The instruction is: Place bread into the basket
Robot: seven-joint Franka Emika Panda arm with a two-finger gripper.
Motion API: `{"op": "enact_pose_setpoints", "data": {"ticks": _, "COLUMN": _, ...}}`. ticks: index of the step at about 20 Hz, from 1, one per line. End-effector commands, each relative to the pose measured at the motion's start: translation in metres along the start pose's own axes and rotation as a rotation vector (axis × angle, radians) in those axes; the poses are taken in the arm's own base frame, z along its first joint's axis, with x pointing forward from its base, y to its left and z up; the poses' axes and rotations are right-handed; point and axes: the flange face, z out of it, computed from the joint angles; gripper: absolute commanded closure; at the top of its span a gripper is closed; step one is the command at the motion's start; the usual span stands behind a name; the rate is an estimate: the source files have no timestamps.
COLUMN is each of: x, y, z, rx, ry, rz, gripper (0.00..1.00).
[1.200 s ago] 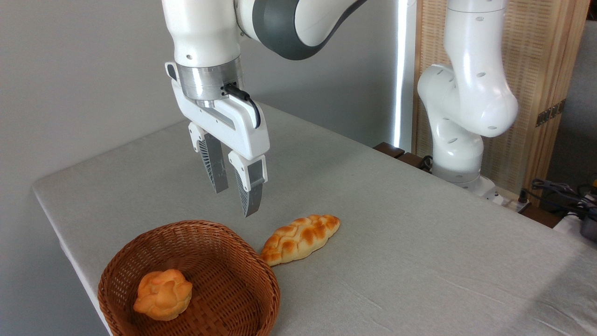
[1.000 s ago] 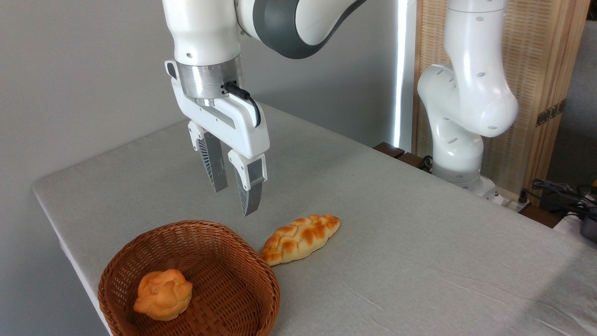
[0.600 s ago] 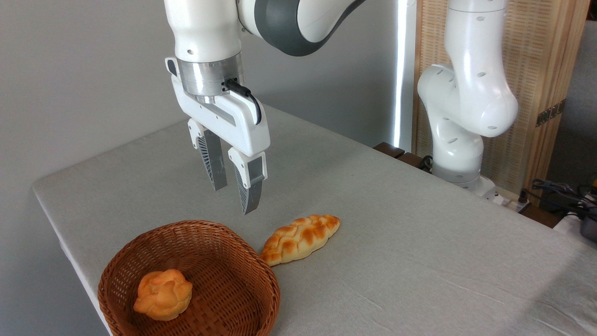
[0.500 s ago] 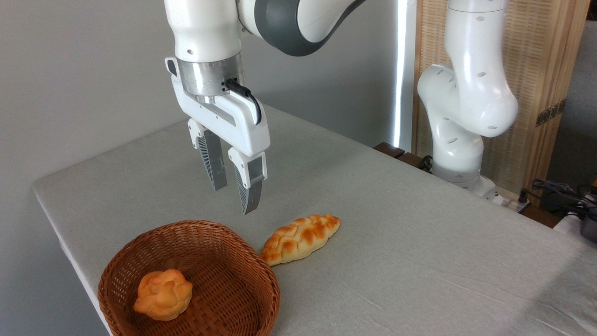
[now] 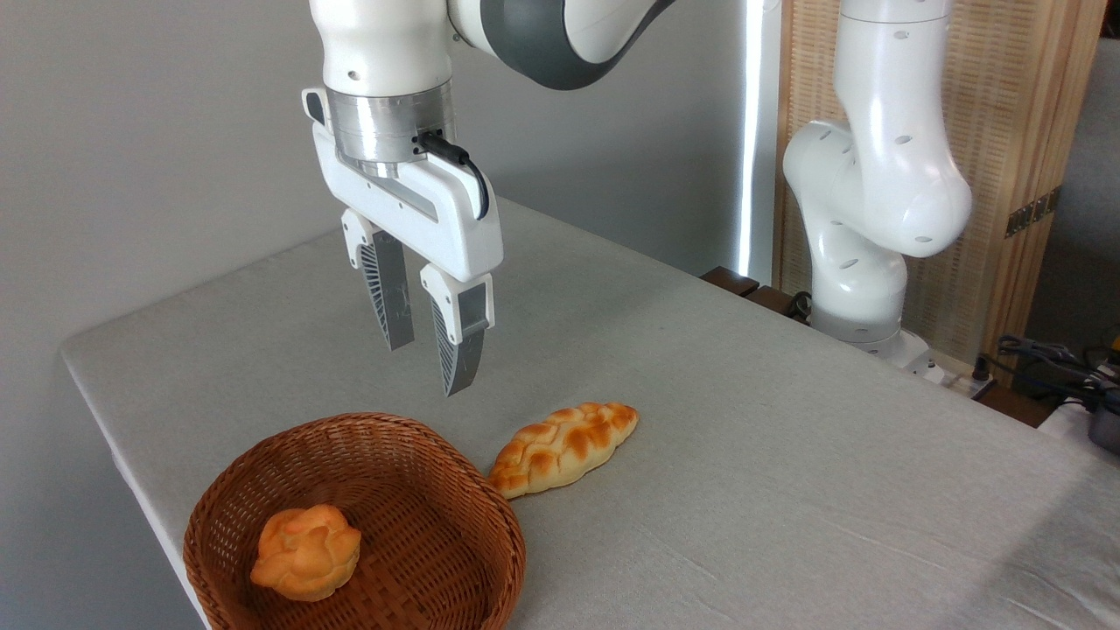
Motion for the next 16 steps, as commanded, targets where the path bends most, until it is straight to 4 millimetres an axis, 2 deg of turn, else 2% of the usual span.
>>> {"op": "enact_pose_setpoints", "data": {"ticks": 1, "x": -0.005, "y": -0.009, "z": -0.006, "rx": -0.002, "ry": 0.016, "rz": -0.021, "gripper": 0.0}}
{"op": "enact_pose_setpoints", "data": {"ticks": 4, "x": -0.006, "y": -0.011, "z": -0.006, "rx": -0.002, "ry": 0.019, "rz": -0.03, "gripper": 0.0}}
{"op": "enact_pose_setpoints", "data": {"ticks": 6, "x": -0.013, "y": -0.019, "z": -0.009, "rx": 0.001, "ry": 0.023, "rz": -0.05, "gripper": 0.0}}
{"op": "enact_pose_setpoints", "data": {"ticks": 15, "x": -0.016, "y": -0.022, "z": -0.011, "rx": 0.001, "ry": 0.027, "rz": -0.082, "gripper": 0.0}}
{"op": "enact_pose_setpoints", "data": {"ticks": 16, "x": -0.025, "y": -0.032, "z": -0.013, "rx": 0.004, "ry": 0.03, "rz": -0.104, "gripper": 0.0}}
